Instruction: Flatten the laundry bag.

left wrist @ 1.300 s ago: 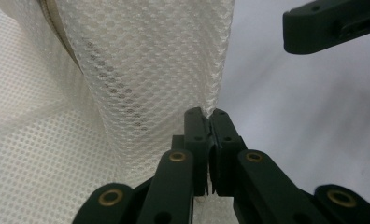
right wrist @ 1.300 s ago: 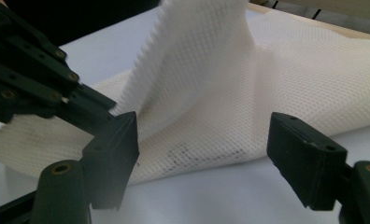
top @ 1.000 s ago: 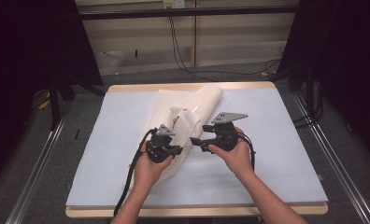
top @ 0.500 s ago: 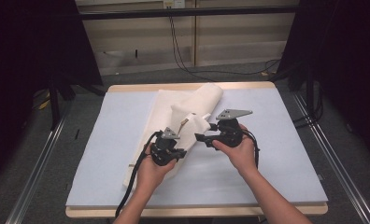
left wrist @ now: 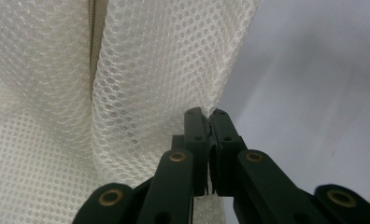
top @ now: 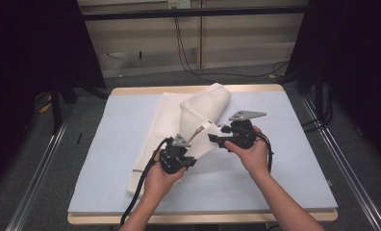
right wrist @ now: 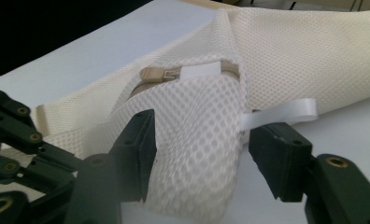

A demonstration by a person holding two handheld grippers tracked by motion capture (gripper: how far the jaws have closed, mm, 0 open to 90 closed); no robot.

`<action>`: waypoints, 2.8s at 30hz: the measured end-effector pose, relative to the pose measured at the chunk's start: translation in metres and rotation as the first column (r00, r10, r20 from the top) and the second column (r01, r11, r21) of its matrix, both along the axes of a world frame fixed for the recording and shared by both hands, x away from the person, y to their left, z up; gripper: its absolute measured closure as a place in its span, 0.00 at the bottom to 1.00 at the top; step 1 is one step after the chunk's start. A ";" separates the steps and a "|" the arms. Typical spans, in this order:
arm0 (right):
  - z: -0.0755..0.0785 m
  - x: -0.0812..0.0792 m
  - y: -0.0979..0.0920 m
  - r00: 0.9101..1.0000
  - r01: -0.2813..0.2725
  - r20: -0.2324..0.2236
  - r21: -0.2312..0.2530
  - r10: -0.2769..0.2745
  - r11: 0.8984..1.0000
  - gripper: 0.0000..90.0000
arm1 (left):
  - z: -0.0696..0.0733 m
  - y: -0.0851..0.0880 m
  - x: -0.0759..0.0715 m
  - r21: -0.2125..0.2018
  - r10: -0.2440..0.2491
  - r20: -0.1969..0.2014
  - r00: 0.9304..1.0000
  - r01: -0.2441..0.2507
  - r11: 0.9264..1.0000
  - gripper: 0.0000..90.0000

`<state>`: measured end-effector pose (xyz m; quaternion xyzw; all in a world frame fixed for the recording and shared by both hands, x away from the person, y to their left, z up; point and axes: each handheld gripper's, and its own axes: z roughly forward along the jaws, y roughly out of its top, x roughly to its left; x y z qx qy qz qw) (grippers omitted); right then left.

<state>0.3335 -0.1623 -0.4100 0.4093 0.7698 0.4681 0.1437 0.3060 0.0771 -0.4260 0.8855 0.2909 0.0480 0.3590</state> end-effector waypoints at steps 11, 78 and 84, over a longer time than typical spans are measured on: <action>-0.003 -0.007 -0.014 0.999 0.021 -0.034 0.002 -0.021 1.000 0.78 | -0.002 -0.007 -0.005 -0.003 -0.029 -0.001 1.000 0.029 1.000 0.97; -0.014 -0.014 -0.031 0.994 0.052 -0.103 0.030 -0.049 0.998 0.89 | -0.007 0.096 0.017 0.009 0.256 -0.069 0.964 -0.256 0.967 0.43; -0.014 -0.016 -0.032 0.993 0.055 -0.102 0.033 -0.051 0.998 0.89 | -0.008 0.103 0.018 -0.004 0.279 -0.081 0.957 -0.281 0.960 0.42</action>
